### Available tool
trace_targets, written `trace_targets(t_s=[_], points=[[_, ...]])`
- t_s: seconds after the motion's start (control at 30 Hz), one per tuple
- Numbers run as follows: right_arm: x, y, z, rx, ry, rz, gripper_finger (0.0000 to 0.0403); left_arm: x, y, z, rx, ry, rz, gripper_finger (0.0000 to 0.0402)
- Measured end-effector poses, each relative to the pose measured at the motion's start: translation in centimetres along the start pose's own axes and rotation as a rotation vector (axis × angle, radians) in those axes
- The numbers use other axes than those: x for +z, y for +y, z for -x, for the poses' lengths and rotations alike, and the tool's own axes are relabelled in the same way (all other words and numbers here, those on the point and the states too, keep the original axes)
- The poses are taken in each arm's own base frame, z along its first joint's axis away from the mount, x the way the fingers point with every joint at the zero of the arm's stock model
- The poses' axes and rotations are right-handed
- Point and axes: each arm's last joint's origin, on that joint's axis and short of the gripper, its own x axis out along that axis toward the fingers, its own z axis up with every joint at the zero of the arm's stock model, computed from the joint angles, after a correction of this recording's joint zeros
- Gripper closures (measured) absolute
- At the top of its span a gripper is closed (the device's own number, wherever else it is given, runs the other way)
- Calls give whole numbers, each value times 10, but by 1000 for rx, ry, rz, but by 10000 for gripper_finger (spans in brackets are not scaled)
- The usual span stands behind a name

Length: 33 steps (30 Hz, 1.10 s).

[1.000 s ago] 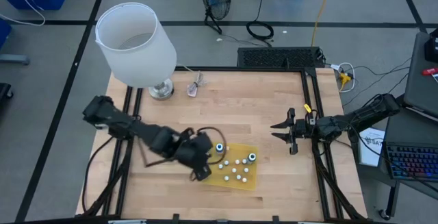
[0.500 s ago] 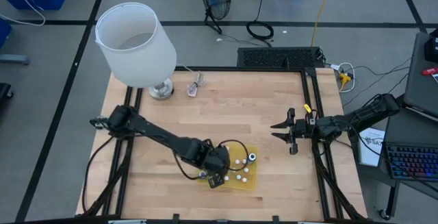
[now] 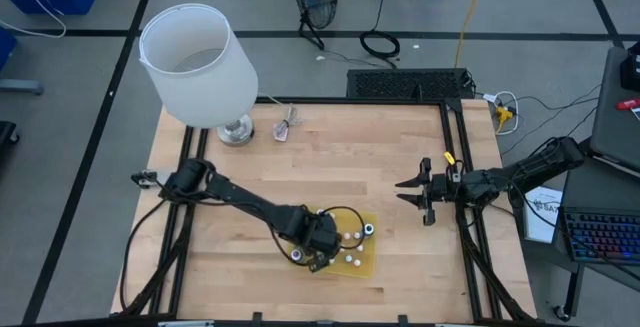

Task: Pick & Place food coloring
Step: Put the small dark blue food coloring bottle into the yellow container, then return to Home Position

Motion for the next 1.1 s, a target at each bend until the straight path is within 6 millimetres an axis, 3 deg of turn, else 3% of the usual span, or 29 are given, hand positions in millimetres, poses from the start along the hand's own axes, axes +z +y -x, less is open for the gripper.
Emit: trace_targets(t_s=[0.37, 0.63, 0.83, 1.0, 1.1], points=[[0, 0, 0, 0, -1, 0, 289, 1, 5, -5, 21, 21, 29, 338], [0, 0, 0, 0, -1, 0, 289, -3, 1, -5, 13, 24, 29, 217], [0, 0, 0, 0, 0, 0, 289, -4, -1, -4, 9, 23, 25, 184], [0, 0, 0, 0, 0, 0, 289, 0, -2, 12, -53, 14, 48, 178], [0, 0, 0, 0, 0, 0, 289, 5, -3, 41, -106, -45, 58, 177]])
